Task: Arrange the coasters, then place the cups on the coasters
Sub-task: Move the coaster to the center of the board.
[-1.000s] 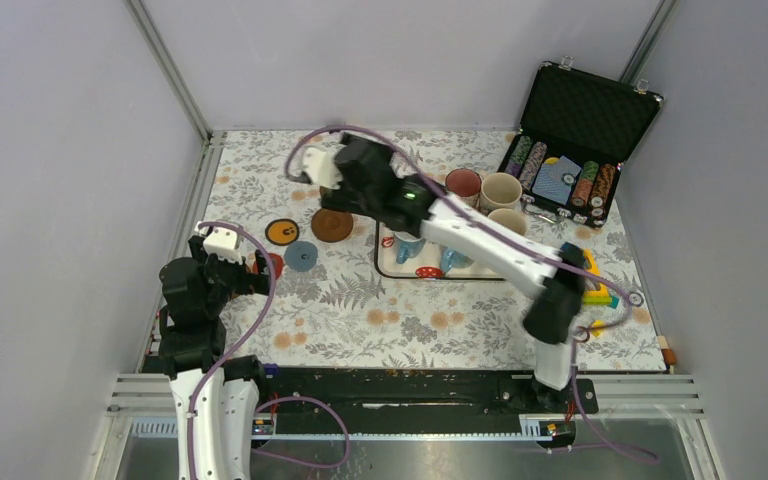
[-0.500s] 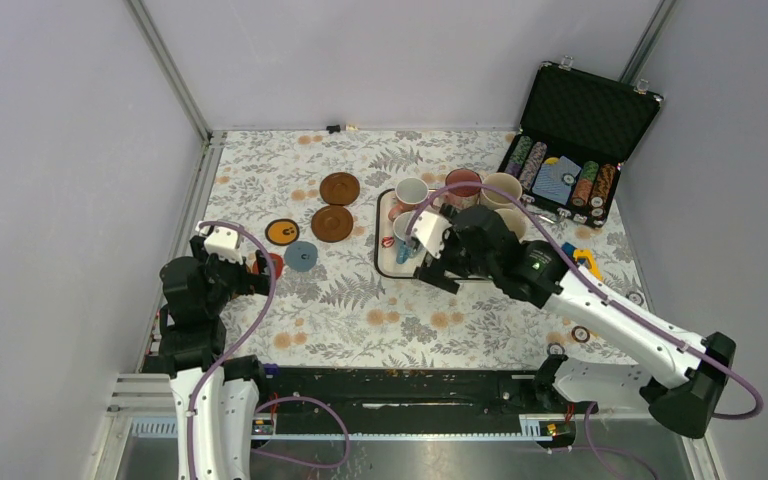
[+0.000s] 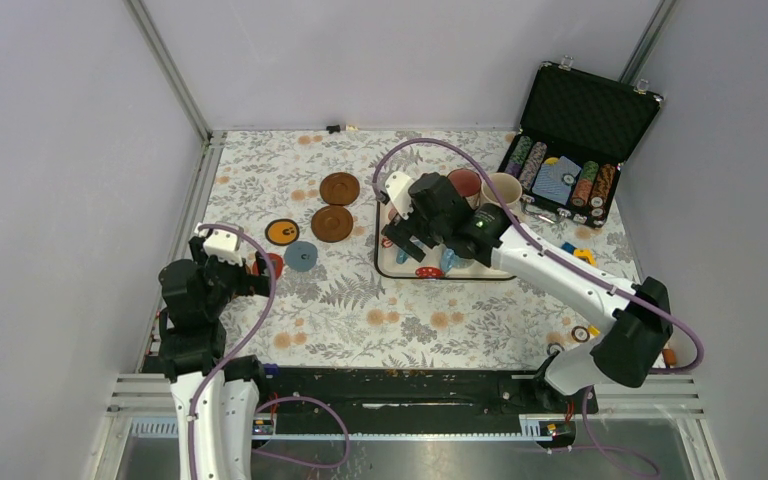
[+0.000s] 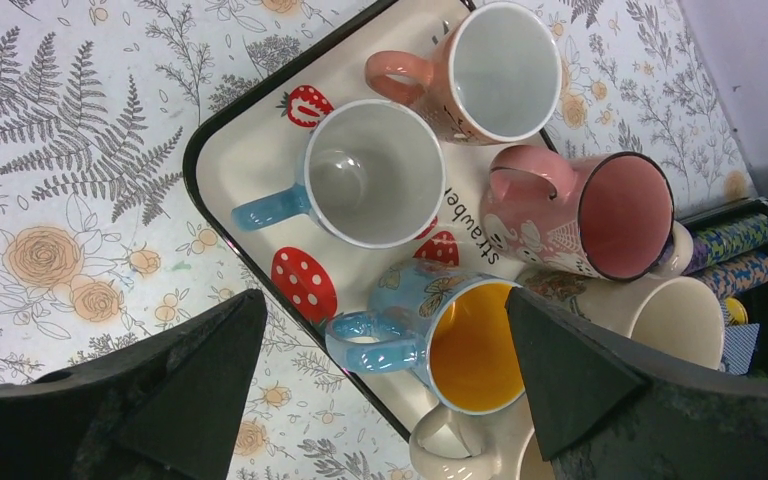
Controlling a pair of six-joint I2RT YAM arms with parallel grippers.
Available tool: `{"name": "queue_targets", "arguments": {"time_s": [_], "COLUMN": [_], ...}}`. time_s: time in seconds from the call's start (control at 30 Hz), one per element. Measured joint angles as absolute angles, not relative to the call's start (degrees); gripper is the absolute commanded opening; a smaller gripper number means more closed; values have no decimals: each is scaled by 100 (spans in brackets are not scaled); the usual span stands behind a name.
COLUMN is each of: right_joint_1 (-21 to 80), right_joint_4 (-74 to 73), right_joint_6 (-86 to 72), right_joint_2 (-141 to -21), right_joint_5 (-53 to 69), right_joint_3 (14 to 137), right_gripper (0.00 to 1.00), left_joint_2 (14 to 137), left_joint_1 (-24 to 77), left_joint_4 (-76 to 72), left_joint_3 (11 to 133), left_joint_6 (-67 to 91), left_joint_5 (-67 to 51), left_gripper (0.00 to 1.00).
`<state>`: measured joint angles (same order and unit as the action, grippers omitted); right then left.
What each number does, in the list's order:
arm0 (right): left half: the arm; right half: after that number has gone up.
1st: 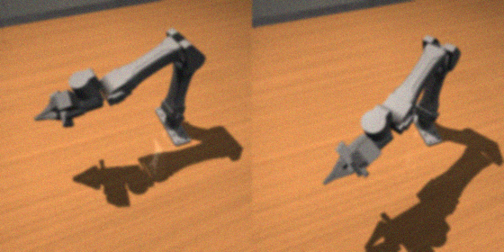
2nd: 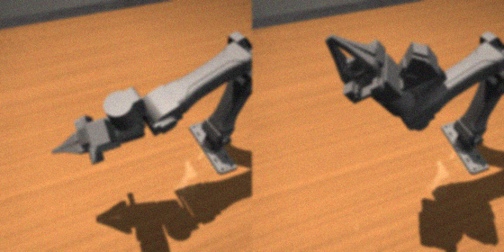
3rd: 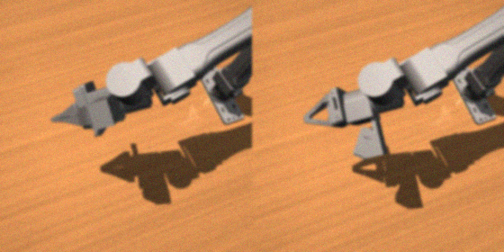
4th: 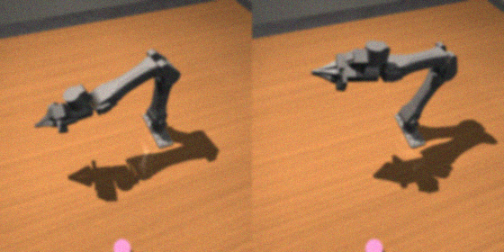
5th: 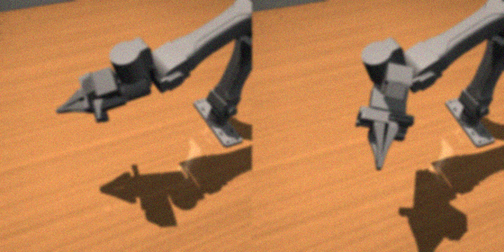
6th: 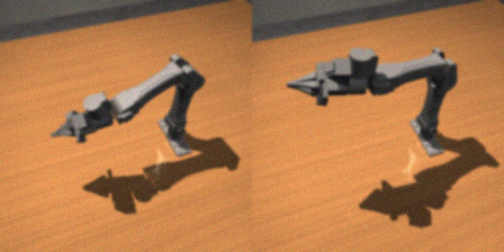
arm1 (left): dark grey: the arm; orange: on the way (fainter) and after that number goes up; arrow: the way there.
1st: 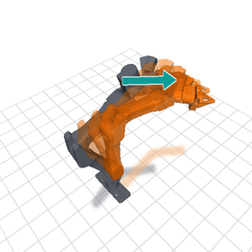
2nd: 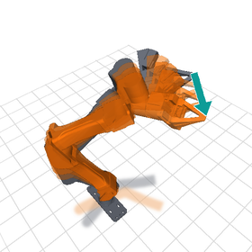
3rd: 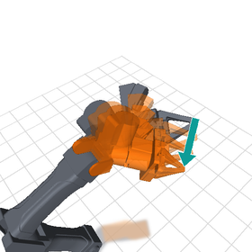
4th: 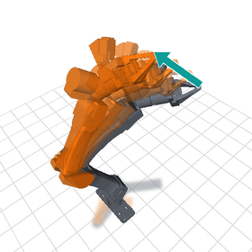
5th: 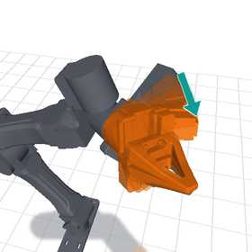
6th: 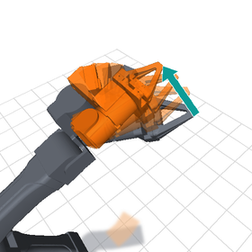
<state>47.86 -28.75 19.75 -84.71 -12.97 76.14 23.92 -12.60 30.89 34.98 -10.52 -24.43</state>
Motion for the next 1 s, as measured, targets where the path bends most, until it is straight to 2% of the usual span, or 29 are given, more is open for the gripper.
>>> {"name": "queue_targets", "arguments": {"time_s": [0.3,0.43,0.57,0.77,0.87,1.0], "right_joint_1": [4786,4783,4783,4775,4772,4772], "right_joint_4": [-2899,-3439,-3712,-3664,-3660,-3688], "right_joint_6": [2012,2029,2121,2191,2239,2237], "right_joint_2": [-8348,-8001,-6742,-4595,-4525,-5142], "right_joint_5": [-1455,-1446,-1343,-506,51,364], "right_joint_3": [7247,7395,7205,6023,5487,5262], "right_gripper": [98,98,98,98,98,98], "left_joint_2": [2543,3415,4829,6436,6884,7072], "left_joint_1": [-1267,-1264,-1240,-954,-749,-648], "left_joint_4": [3037,3218,3677,3726,3791,4040], "left_joint_3": [3498,3754,4689,5819,5990,5937], "left_joint_6": [-1083,-1385,-1730,-1935,-2036,-2169], "left_joint_5": [-2397,-2338,-2200,-1288,-602,176], "left_gripper": [99,99,99,99,99,99]}}
